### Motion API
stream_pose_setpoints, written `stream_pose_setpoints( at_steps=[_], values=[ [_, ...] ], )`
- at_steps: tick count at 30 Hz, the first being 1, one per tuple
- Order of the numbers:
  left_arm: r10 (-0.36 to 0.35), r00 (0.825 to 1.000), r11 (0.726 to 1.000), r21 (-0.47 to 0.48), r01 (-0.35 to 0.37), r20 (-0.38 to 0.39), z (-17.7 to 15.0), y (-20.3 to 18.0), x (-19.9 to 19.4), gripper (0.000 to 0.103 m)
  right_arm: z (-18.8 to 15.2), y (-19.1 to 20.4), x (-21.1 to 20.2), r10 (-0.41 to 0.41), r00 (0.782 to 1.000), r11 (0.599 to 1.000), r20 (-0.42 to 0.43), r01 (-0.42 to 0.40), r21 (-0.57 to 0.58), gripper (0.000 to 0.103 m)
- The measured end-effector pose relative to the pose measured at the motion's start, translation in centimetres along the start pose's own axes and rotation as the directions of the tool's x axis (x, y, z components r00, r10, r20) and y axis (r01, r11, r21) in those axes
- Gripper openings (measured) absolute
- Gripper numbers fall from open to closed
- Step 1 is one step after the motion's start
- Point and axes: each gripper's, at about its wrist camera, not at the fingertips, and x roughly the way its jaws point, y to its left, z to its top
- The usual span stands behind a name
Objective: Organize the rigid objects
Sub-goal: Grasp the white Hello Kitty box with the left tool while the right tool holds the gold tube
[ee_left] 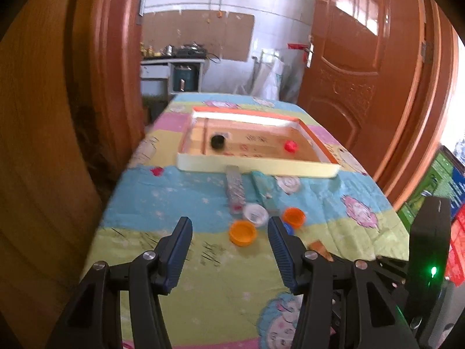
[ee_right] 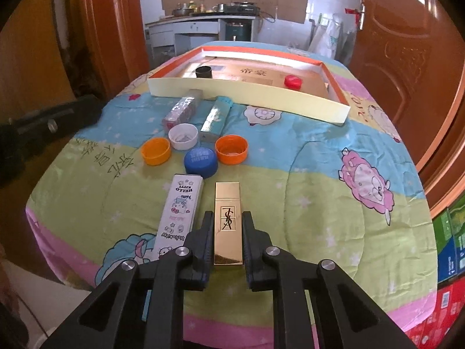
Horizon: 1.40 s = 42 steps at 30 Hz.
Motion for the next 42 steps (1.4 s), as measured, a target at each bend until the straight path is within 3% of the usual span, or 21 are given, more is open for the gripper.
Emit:
stream_pose_setpoints(
  at_steps=[9,14,18,21,24,42],
  values=[
    [-0.070,0.991,0.997,0.026,0.073,-0.116,-2.5,-4.7,2.9,0.054,-0.1,-3.7,-3.0,-0.081,0.993,0.995,0.083,0.075,0.069,0.018],
    [0.033,0.987,0.999,0.048,-0.026,-0.158,-3.4,-6.5,4.8,0.053,-0.7,-4.9,-3.3,-0.061,0.994,0.994,0.093,0.052,0.097,0.018],
    [0.064,0.978,0.997,0.051,-0.055,-0.198,-4.1,-7.0,6.1,0.050,-1.1,-6.0,-3.3,-0.045,0.994,0.992,0.097,0.033,0.120,0.018],
    [0.111,0.978,0.992,0.084,-0.097,-0.177,-4.5,-7.6,6.1,0.047,-1.4,-6.7,-3.4,-0.039,0.994,0.990,0.101,0.024,0.137,0.018],
    [0.078,0.984,0.995,0.078,-0.066,-0.158,-4.7,-7.5,5.8,0.029,-1.6,-7.0,-3.6,-0.031,0.994,0.989,0.106,0.016,0.145,0.018],
    [0.050,0.993,0.997,0.063,-0.043,-0.103,-3.4,-6.6,3.6,0.027,-1.0,-6.8,-4.9,-0.010,0.989,0.991,0.151,-0.011,0.137,0.018]
  ],
)
